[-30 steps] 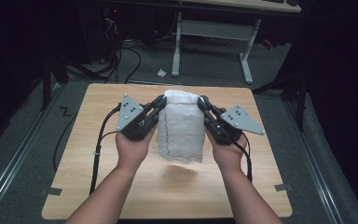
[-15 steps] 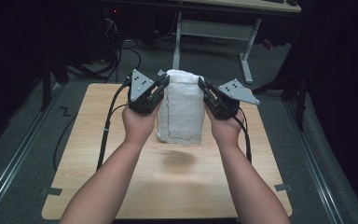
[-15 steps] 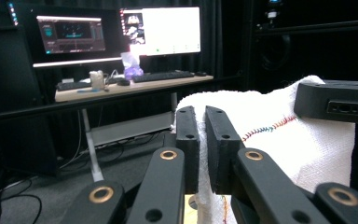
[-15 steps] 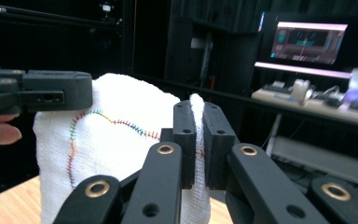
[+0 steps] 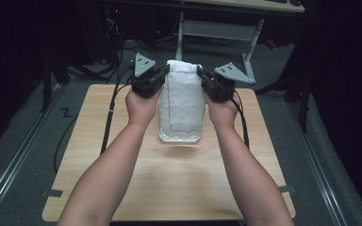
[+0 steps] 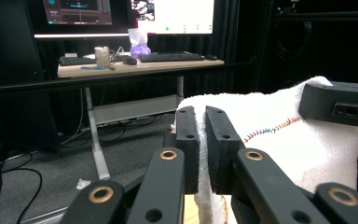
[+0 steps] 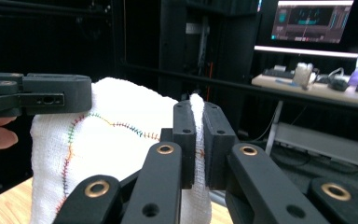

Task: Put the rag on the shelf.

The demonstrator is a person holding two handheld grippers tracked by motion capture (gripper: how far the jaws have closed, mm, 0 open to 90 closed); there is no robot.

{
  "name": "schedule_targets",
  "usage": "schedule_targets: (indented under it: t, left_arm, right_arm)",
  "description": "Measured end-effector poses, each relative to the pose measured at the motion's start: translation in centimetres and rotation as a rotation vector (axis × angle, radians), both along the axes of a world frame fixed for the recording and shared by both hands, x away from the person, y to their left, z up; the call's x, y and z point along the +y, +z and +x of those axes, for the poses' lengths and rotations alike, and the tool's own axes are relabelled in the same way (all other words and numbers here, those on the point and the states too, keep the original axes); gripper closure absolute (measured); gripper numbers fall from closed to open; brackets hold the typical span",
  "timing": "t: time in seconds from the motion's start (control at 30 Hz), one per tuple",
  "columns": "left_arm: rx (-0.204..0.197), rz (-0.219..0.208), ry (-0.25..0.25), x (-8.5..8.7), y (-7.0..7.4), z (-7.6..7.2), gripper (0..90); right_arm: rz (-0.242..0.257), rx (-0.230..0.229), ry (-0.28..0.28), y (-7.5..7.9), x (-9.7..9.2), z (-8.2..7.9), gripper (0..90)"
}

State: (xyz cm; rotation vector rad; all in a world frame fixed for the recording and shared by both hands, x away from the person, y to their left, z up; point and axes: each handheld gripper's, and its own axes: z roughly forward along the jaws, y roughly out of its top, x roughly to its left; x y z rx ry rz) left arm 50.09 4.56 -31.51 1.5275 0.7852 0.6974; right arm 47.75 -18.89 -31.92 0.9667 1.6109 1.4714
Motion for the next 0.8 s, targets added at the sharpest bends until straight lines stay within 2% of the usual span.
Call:
schedule_targets:
  t: [0.07,0.1,0.2,0.27,0.33,0.43,0.5,0.57,0.73,0.77,0.8]
  left_arm:
    - [0.011,0.01,0.002,0.1,-0.2,0.8,84.5]
    - [0.029,0.017,0.004,0.0,-0.4,1.3,84.5]
    - [0.048,0.036,0.018,-0.1,-0.9,2.3,84.5]
    - [0.077,0.021,0.021,-0.2,-1.3,3.0,84.3]
    - [0.102,0.025,0.027,-0.4,-1.9,3.6,84.2]
    - [0.162,0.027,0.016,-0.5,-2.9,4.5,83.8]
    - [0.181,0.039,0.011,-0.6,-3.5,4.8,83.7]
    - [0.208,0.047,0.009,-0.8,-4.1,5.1,83.6]
    - [0.243,0.035,0.005,-0.7,-5.0,5.3,82.3]
    - [0.253,0.032,0.001,-0.6,-5.2,5.4,79.8]
    - [0.271,0.025,-0.011,-0.5,-5.4,5.5,73.0]
  right_arm:
    - [0.0,0.019,0.001,-0.1,0.0,0.7,85.7]
    - [-0.003,0.024,0.001,-0.2,0.0,1.0,85.7]
    - [-0.031,0.045,-0.009,-0.5,0.3,1.9,85.6]
    - [-0.047,0.059,-0.016,-0.8,0.4,2.4,85.6]
    - [-0.058,0.08,-0.021,-1.2,0.4,3.0,85.6]
    - [-0.079,0.12,-0.029,-1.9,0.4,3.9,85.5]
    - [-0.073,0.157,-0.035,-2.3,0.2,4.4,85.4]
    - [-0.088,0.179,-0.044,-2.8,0.2,4.8,85.4]
    - [-0.112,0.219,-0.044,-3.8,0.3,5.6,83.9]
    - [-0.114,0.227,-0.048,-3.9,0.3,5.7,80.8]
    - [-0.11,0.235,-0.057,-4.1,0.3,5.8,76.7]
